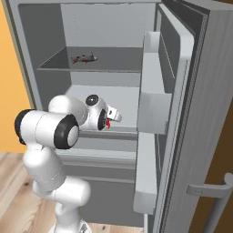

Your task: Place one squash and one fish in each tupperware on the nearby counter, to pack two identical lunches.

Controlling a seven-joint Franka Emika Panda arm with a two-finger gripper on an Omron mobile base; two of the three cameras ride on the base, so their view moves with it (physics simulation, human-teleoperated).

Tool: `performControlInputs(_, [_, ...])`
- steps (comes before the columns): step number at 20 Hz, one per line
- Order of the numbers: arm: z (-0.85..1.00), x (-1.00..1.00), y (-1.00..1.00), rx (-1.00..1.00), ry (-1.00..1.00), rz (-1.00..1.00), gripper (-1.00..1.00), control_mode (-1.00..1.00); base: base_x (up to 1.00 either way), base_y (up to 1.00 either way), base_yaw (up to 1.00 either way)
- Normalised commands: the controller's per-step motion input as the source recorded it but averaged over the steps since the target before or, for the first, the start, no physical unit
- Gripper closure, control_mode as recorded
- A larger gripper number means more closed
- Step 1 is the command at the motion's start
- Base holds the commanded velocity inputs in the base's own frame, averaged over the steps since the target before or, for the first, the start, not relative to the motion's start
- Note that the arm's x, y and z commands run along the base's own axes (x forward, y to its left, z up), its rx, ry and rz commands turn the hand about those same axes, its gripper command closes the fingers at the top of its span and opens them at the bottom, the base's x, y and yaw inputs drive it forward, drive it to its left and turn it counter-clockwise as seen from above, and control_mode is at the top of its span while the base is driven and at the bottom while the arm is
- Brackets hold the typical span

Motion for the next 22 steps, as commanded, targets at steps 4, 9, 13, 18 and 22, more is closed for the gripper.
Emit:
performControlInputs(4, [0.76,-0.89,0.37,0.00,0.00,0.06,1.00,-1.00,0.00,0.00,0.00])
performControlInputs(9, [0.96,-0.72,0.23,0.00,0.04,0.08,1.00,-1.00,0.00,0.00,0.00])
performControlInputs(13, [0.62,-0.91,0.04,0.02,0.19,0.02,1.00,-1.00,0.00,0.00,0.00])
performControlInputs(18, [0.61,-0.90,0.07,0.04,0.15,0.01,1.00,-1.00,0.00,0.00,0.00])
performControlInputs(22, [0.61,-0.69,0.32,0.00,-0.01,0.00,1.00,-1.00,0.00,0.00,0.00])
